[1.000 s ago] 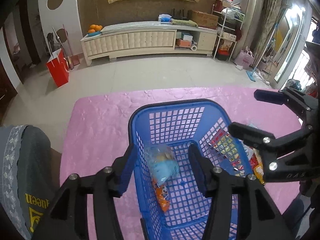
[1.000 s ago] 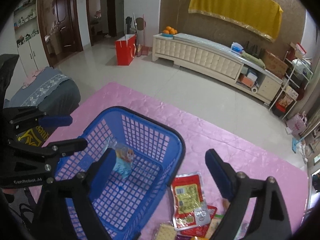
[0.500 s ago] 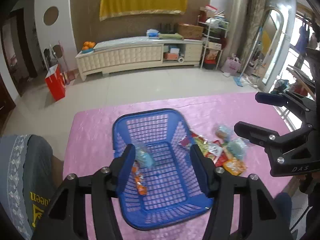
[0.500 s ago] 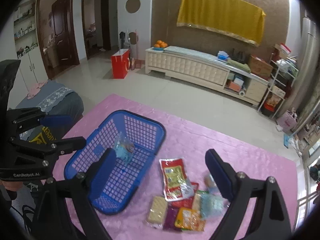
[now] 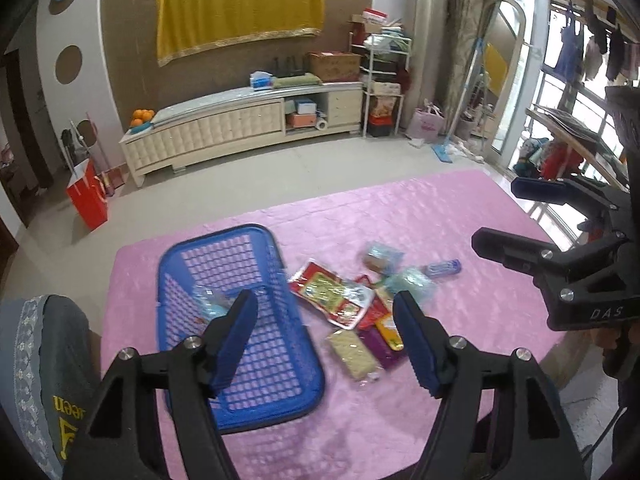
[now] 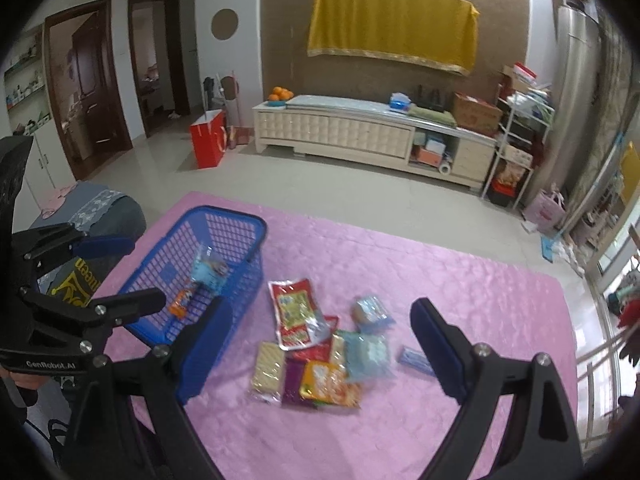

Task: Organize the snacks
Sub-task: 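Move both grippers back over the remaining snack pile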

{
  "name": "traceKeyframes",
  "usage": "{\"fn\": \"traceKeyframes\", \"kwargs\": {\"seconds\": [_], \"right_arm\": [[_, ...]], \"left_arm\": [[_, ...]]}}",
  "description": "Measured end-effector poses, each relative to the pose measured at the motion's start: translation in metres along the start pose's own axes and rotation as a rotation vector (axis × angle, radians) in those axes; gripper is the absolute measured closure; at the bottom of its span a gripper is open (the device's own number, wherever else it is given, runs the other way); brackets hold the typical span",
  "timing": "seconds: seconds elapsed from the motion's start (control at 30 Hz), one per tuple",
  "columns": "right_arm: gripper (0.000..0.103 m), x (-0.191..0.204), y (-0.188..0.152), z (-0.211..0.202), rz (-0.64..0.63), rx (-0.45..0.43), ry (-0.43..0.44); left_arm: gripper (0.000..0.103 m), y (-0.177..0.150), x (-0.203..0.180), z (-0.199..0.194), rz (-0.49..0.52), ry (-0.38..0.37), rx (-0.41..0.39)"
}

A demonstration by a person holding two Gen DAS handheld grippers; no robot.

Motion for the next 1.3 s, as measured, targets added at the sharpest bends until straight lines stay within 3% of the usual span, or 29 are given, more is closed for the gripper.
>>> {"fn": "traceKeyframes", "kwargs": {"seconds": [0.47,0.63,1.3], "right_arm": [[0.010,-0.065,-0.051,0.032,0.094,0.081,-0.031],[0.010,-0.094,-0.070,0.054,0.115,0.135,-0.080],[0.010,-0.173,-0.120,0.137,0.191,0.270,-0.130]], "left_arm": [[0.034,-0.005,-0.075,0.072,0.031,-0.041,0.091],[0.034,-0.003,-0.099,0.108,0.041,-0.055,0.134],[0.034,-0.008,-0.139,0.256,0.007,-0.050,0.318]]}}
Point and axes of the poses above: each gripper's, at about its wrist camera, not at the fingertips, and z roughly the way its jaws point, x to its left, y to its top, the point moved 2 cm from there along z, roughly the way its jaws point, and after that the axes turned 5 degrees about -y, right-handed, at the moved point
